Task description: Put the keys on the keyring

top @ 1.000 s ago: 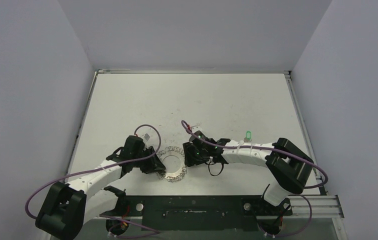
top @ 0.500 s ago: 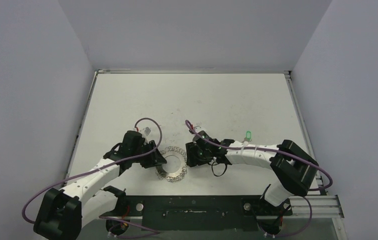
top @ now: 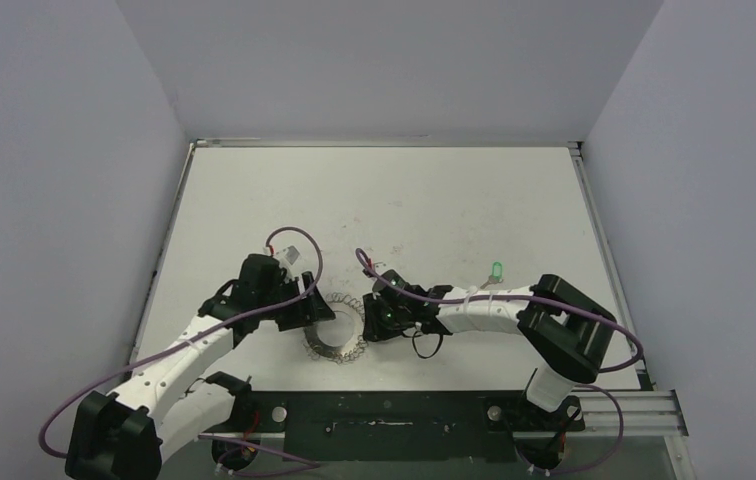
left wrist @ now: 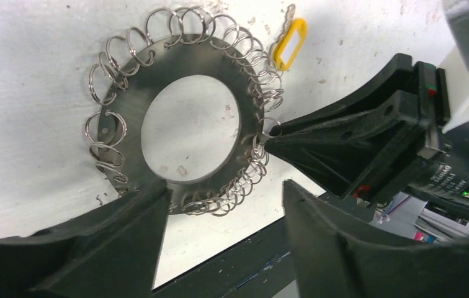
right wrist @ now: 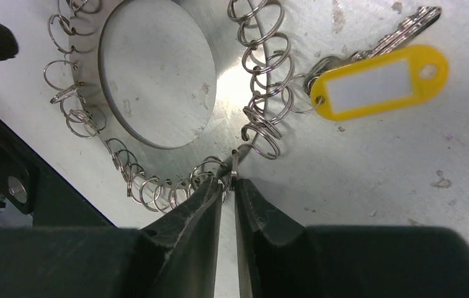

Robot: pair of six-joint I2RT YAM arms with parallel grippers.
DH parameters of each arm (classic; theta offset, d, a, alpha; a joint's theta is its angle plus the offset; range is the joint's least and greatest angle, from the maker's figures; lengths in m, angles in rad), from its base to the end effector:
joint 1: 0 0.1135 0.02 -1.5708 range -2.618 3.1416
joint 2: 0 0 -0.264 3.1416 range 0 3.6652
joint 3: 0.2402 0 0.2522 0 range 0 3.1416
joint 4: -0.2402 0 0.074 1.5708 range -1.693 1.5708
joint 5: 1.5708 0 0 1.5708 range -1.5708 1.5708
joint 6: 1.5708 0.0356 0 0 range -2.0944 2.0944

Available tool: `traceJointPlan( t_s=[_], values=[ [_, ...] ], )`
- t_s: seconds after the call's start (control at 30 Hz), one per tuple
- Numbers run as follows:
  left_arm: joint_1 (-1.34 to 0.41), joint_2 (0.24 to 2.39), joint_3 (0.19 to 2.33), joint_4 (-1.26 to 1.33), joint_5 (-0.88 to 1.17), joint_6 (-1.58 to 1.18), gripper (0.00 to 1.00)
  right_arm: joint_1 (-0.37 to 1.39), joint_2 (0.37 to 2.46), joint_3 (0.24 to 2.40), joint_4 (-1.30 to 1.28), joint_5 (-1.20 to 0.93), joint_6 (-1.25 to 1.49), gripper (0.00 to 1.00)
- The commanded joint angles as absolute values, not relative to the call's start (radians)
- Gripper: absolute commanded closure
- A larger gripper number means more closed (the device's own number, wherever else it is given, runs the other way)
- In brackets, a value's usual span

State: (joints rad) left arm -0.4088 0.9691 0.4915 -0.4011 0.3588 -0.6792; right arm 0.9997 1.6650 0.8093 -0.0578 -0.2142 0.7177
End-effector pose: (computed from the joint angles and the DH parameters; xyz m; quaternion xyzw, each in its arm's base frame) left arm 0.1640 -0.0847 0.1892 -0.0648 0.9253 -0.3164 0.1987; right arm 0.1651 0.2710 0.1446 -0.1664 0.9269 0.3090 0.1331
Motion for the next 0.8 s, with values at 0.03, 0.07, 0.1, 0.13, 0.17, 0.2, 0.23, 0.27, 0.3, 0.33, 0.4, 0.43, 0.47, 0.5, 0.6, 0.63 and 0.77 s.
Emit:
traceJointPlan(
  t_s=[0.03, 0.07, 0.1, 0.13, 0.17, 0.2, 0.23, 0.27, 0.3, 0.33, 0.4, 0.43, 0.47, 0.5, 0.6, 0.63, 0.77],
  values=[
    [-0.394, 0.889, 0.586, -0.455, 0.324, -0.641, 0.23, 0.998, 1.596, 0.864, -0.103, -0.141, 0.669, 0.82],
    [-0.391, 0.878, 0.589, -0.457, 0.321, -0.643, 0.18, 0.997, 1.585, 0.866, -0.12, -0.128, 0.663, 0.8],
    [-0.385, 0.869, 0.59, -0.456, 0.317, -0.649, 0.12, 0.995, 1.569, 0.866, -0.136, -0.119, 0.656, 0.77],
    [-0.382, 0.861, 0.588, -0.456, 0.314, -0.655, 0.05, 0.994, 1.559, 0.865, -0.144, -0.11, 0.651, 0.75],
    [-0.377, 0.852, 0.584, -0.45, 0.314, -0.662, 0.03, 0.991, 1.553, 0.864, -0.149, -0.105, 0.648, 0.71],
    [-0.374, 0.848, 0.58, -0.445, 0.317, -0.668, 0.03, 0.99, 1.546, 0.863, -0.153, -0.102, 0.646, 0.65],
    [-0.369, 0.845, 0.573, -0.439, 0.322, -0.673, 0.03, 0.989, 1.542, 0.86, -0.155, -0.1, 0.644, 0.6],
    [-0.366, 0.844, 0.567, -0.435, 0.327, -0.681, 0.03, 0.991, 1.539, 0.858, -0.156, -0.1, 0.643, 0.55],
    [-0.364, 0.846, 0.56, -0.43, 0.333, -0.687, 0.03, 0.99, 1.539, 0.856, -0.154, -0.102, 0.643, 0.51],
    [-0.364, 0.847, 0.552, -0.424, 0.339, -0.694, 0.03, 0.993, 1.541, 0.855, -0.151, -0.105, 0.643, 0.48],
    [-0.364, 0.849, 0.529, -0.399, 0.359, -0.712, 0.03, 0.997, 1.549, 0.854, -0.149, -0.11, 0.644, 0.42],
    [-0.364, 0.85, 0.515, -0.383, 0.371, -0.722, 0.03, 0.999, 1.554, 0.857, -0.145, -0.113, 0.643, 0.41],
    [-0.364, 0.85, 0.501, -0.364, 0.384, -0.733, 0.03, 1.002, 1.562, 0.859, -0.144, -0.116, 0.643, 0.4],
    [-0.364, 0.853, 0.487, -0.347, 0.396, -0.745, 0.03, 1.004, 1.573, 0.865, -0.144, -0.116, 0.643, 0.4],
    [-0.364, 0.861, 0.443, -0.293, 0.419, -0.788, 0.06, 1.014, 1.602, 0.884, -0.154, -0.115, 0.636, 0.39],
    [-0.364, 0.862, 0.427, -0.269, 0.43, -0.801, 0.07, 1.016, 1.612, 0.89, -0.157, -0.113, 0.634, 0.4],
    [-0.365, 0.863, 0.378, -0.212, 0.448, -0.84, 0.1, 1.017, 1.638, 0.904, -0.155, -0.105, 0.631, 0.42]
  ],
)
